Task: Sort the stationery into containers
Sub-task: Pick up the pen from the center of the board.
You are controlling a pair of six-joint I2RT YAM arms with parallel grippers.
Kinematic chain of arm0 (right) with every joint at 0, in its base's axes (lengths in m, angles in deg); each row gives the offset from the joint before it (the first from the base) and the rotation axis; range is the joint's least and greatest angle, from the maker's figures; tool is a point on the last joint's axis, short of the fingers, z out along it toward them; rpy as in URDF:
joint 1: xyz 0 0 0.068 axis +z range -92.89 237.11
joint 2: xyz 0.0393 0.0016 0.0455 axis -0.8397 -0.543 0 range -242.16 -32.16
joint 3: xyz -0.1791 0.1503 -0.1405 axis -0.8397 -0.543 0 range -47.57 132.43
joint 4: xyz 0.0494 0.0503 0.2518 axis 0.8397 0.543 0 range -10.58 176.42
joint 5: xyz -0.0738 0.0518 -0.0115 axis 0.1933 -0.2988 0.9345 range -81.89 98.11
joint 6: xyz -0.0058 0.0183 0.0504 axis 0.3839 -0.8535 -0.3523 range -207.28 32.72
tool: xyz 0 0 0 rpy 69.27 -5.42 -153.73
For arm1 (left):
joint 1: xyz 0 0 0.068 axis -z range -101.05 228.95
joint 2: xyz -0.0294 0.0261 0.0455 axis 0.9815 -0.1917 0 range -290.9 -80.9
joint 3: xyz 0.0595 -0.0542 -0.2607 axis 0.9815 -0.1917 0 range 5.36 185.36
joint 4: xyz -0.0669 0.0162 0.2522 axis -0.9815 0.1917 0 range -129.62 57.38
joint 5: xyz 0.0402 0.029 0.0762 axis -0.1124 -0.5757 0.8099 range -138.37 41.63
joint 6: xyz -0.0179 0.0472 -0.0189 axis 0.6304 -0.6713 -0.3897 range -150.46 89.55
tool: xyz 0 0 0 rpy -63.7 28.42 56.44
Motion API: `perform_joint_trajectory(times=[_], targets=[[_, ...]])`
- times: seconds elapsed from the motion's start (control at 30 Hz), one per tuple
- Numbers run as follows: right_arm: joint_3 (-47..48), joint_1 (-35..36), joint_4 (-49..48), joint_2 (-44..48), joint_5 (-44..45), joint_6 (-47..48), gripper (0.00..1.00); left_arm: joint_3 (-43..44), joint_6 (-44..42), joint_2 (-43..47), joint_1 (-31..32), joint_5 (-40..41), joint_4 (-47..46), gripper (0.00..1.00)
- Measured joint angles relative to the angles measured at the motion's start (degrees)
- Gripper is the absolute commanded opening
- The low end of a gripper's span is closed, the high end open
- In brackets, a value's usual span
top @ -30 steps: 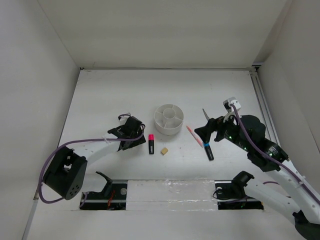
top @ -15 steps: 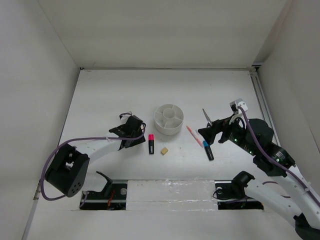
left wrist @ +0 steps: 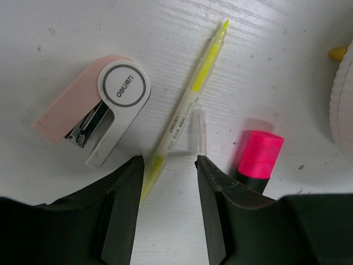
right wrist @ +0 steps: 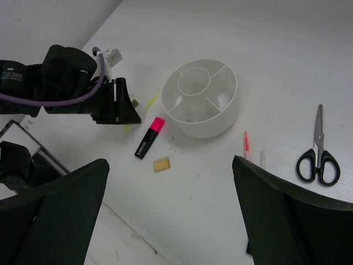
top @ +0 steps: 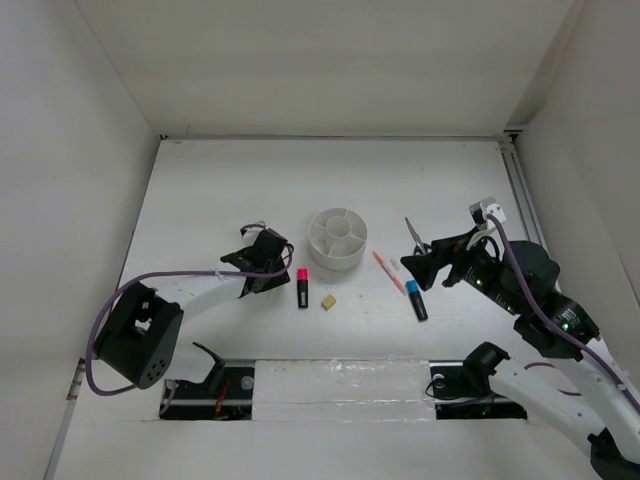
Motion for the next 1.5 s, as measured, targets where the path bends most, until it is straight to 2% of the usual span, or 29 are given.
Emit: perform_joint_trajectory(times=[0.37,0.43,0.67,1.0,1.27,1.5], targets=[[0.68,0.0,0.39,0.0,0.0,0.0,1.0,1.49,1.44,-2.08,0.66,0.63,-0.15,0.38],[0.68,0.0,0.46,0.04,0.04,0.0,1.0,1.49,1.7,-2.12,0.76,0.94,-0.15,0.35],[0.68,0.0,0.52,0.33,0.42,0.0,1.0,1.49,2.34,-2.12,0.81,1.22,0.24,0.31],[0.98,0.0,0.7,0.72,0.44,0.0,1.0,4.33,4.92,-4.81,7.1,4.11,3.37,0.31],[1.7,0.0,1.88,2.4,0.94,0.0,1.0,5.22,7.52,-5.49,7.76,5.7,5.53,0.31],[1.84,0.0,2.43,3.15,1.46,-0.02,1.0,6.23,8.5,-6.32,7.76,6.56,7.82,0.18]])
